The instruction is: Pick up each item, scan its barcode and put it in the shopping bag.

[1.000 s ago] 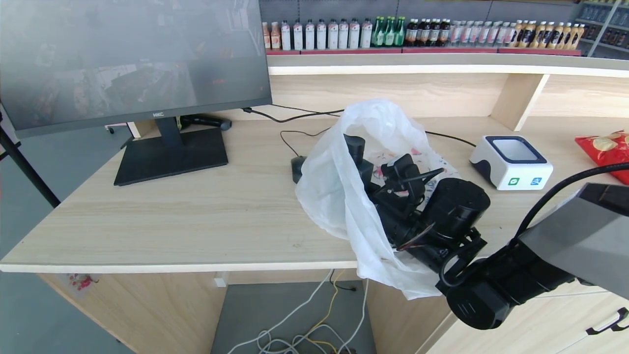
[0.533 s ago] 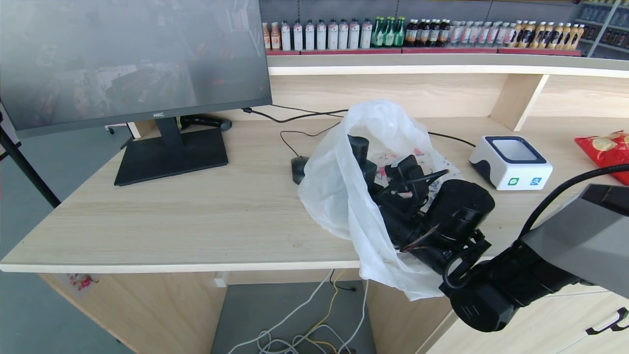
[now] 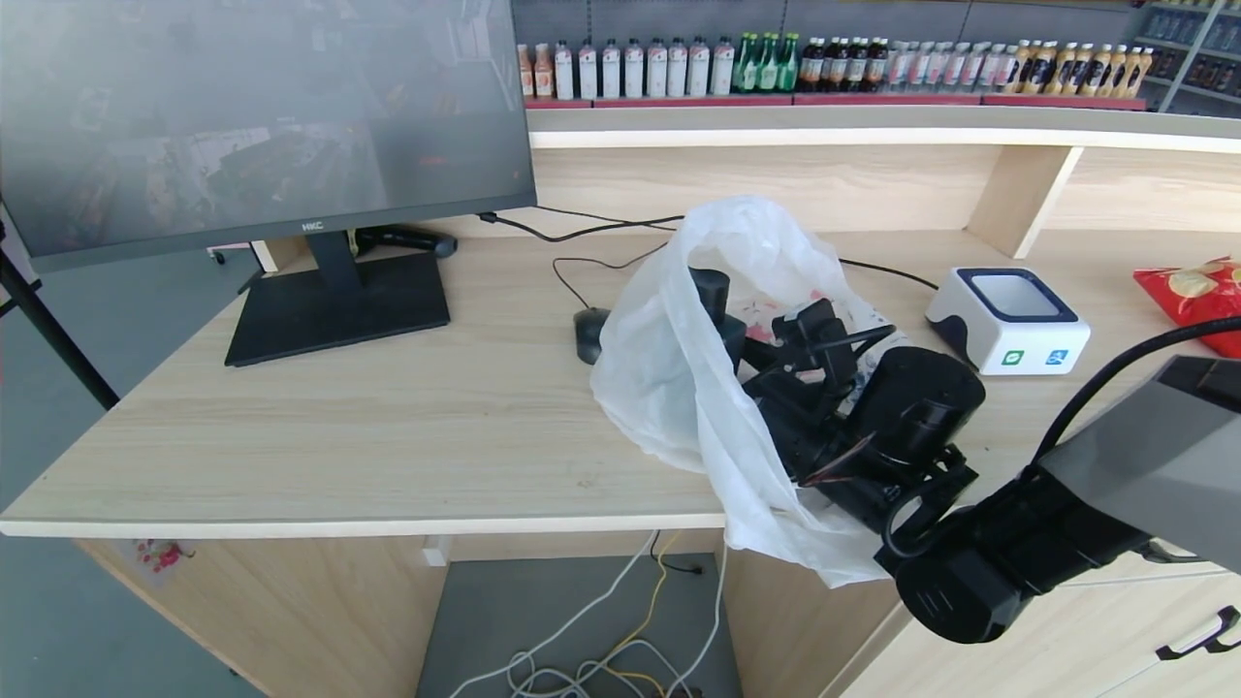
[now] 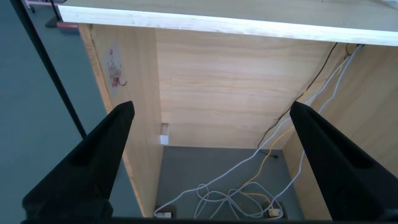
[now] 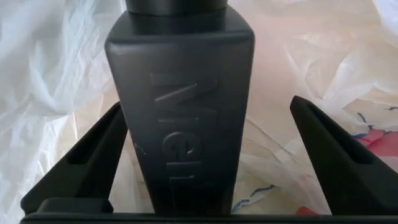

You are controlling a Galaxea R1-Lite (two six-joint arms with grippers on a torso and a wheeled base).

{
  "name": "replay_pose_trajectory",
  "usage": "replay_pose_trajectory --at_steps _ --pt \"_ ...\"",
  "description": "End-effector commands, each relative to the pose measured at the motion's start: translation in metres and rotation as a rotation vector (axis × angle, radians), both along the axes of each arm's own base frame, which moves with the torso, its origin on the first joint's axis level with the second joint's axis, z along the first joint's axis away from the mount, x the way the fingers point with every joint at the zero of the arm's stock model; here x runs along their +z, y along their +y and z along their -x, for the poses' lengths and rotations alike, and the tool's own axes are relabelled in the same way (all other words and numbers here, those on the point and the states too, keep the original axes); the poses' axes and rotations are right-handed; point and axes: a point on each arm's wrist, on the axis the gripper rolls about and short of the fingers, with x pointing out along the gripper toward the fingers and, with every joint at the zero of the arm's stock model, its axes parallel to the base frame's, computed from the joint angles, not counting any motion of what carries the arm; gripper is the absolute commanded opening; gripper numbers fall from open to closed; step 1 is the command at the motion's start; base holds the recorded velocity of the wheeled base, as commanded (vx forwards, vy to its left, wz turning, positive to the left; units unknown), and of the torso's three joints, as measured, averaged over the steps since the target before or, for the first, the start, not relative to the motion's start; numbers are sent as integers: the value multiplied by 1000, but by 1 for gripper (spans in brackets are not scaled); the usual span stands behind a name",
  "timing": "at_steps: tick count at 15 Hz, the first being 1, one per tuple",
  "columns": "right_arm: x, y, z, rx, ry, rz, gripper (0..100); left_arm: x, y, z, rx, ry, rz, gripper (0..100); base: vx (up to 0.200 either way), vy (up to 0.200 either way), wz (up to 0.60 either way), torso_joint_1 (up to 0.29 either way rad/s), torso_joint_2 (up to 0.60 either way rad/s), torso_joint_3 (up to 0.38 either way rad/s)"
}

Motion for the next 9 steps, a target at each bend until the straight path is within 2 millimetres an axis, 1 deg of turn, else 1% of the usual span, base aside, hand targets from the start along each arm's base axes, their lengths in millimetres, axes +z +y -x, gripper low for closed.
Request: replay_pose_trajectory --at_steps 1,6,9 --pt "5 -2 2 0 -14 -8 100 0 0 0 1 0 0 100 0 0 0 0 0 0" --pt "24 -7 10 -2 -55 -30 100 0 0 0 1 0 0 100 0 0 0 0 0 0" --pt "33 -12 15 -9 -67 -36 100 0 0 0 1 0 0 100 0 0 0 0 0 0"
